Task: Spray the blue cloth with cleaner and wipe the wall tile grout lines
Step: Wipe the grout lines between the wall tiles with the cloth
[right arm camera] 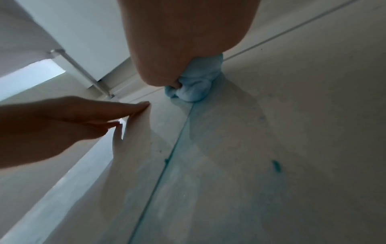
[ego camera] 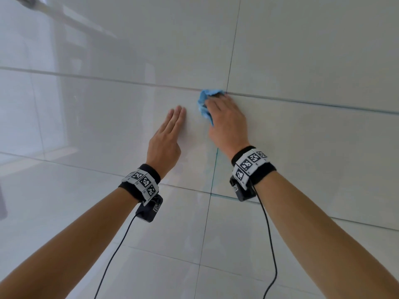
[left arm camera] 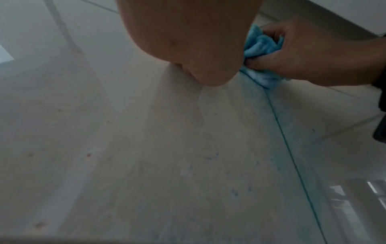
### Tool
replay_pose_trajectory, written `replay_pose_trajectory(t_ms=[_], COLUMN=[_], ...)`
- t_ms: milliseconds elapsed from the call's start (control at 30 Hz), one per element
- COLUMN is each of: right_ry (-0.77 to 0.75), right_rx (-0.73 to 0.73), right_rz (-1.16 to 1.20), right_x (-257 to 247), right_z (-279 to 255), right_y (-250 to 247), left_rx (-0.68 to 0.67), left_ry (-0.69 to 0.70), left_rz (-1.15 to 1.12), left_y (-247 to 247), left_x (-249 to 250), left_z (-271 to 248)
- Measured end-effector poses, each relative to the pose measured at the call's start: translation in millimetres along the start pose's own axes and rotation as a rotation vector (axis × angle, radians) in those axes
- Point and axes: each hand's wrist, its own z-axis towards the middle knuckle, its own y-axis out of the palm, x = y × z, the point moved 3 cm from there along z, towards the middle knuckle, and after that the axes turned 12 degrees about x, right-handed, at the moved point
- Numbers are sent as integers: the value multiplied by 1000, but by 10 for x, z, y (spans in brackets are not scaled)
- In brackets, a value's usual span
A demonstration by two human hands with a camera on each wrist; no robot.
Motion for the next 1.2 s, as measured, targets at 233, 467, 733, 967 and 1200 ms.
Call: replay_pose_trajectory(t_ms=[233, 467, 733, 967, 1200], right_ry=[-250, -8, -191, 72, -234], right_rx=[-115, 45, -123, 32, -156], right_rz=[39, -16, 34, -39, 38], right_x=[-51, 411, 194, 399, 13], right_z=[-570, -62, -588, -282, -1166], right_y=[-32, -297, -275, -355, -183], left_rx=[-33, -23, -44, -58, -45], left_ry=[-9, -92, -70, -75, -71], left_rz=[9, 31, 55, 77, 96], left_y=[6, 29, -16, -10, 32], left_x=[-22, 109, 112, 128, 170], left_z=[-191, -234, -253, -288, -349])
